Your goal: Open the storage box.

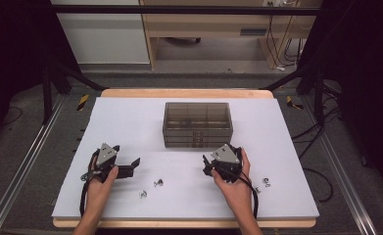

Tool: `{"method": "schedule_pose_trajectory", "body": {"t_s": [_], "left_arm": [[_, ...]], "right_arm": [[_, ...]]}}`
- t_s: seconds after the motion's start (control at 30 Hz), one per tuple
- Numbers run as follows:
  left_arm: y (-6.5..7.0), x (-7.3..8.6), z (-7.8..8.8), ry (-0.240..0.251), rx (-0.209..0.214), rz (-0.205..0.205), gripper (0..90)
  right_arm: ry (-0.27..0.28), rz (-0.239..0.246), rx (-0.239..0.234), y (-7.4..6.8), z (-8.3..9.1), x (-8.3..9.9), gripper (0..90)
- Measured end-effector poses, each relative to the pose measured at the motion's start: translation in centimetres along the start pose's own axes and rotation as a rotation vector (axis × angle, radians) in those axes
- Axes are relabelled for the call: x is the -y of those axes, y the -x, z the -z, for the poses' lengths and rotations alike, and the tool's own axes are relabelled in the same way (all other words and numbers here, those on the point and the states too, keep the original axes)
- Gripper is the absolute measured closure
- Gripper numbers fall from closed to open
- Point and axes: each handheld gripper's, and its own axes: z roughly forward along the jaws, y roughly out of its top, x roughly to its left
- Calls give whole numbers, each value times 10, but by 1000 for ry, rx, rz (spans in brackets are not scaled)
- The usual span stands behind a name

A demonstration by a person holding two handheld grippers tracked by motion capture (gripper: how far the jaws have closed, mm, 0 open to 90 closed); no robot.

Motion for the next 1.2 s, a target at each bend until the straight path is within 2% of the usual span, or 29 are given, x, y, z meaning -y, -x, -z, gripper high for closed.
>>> {"method": "schedule_pose_trajectory", "body": {"t_s": [0.03,0.07,0.1,0.13,0.17,0.2,0.23,0.27,0.3,0.33,0.37,0.4,0.43,0.47,0.57,0.6,0.63,0.7,0.73,0.87,0.9,1.2], "left_arm": [[0,0,0,1,1,7,38],[0,0,0,1,1,7,38],[-1,0,0,1,4,6,38],[-2,0,0,-2,10,12,39],[-2,0,0,-2,10,12,39],[-2,0,0,2,12,17,39],[-2,0,0,3,13,21,39],[-2,0,0,3,14,21,39],[-2,0,0,4,13,18,39],[-2,0,0,4,13,18,39],[-2,0,0,0,11,8,39],[-1,0,0,-3,11,7,40],[0,0,-1,-5,11,4,40],[0,0,-1,-7,12,5,42],[-1,-1,-3,-29,19,3,43],[-1,-1,-3,-29,19,3,43],[-1,-1,-3,-33,19,0,43],[1,-2,-4,-45,14,-18,44],[1,-2,-4,-45,14,-18,45],[2,-2,-5,-51,9,-29,46],[2,-2,-5,-52,11,-26,46],[3,-2,-5,-54,15,-32,45]], "right_arm": [[-6,21,5,-3,0,-1,141],[-6,21,5,-3,0,-1,141],[-14,47,11,-6,1,-3,137],[-18,105,17,-12,3,-5,130],[-18,105,17,-12,3,-5,130],[-21,137,28,-15,3,-7,131],[-28,205,62,-22,6,-11,150],[-28,205,62,-22,6,-11,150],[-33,287,90,-28,6,-15,169],[-33,287,90,-28,6,-15,169],[-43,372,126,-33,5,-18,220],[-47,397,137,-35,4,-19,262],[-47,397,137,-35,4,-19,262],[-48,451,149,-36,2,-22,331],[-69,551,193,-39,0,-24,398],[-69,551,193,-39,0,-24,398],[-73,635,224,-43,-1,-25,435],[-70,696,248,-45,-2,-25,463],[-70,696,248,-45,-2,-25,463],[-74,782,263,-50,-9,-26,505],[-72,826,272,-53,-13,-27,533],[-67,905,285,-58,-24,-32,638]]}}
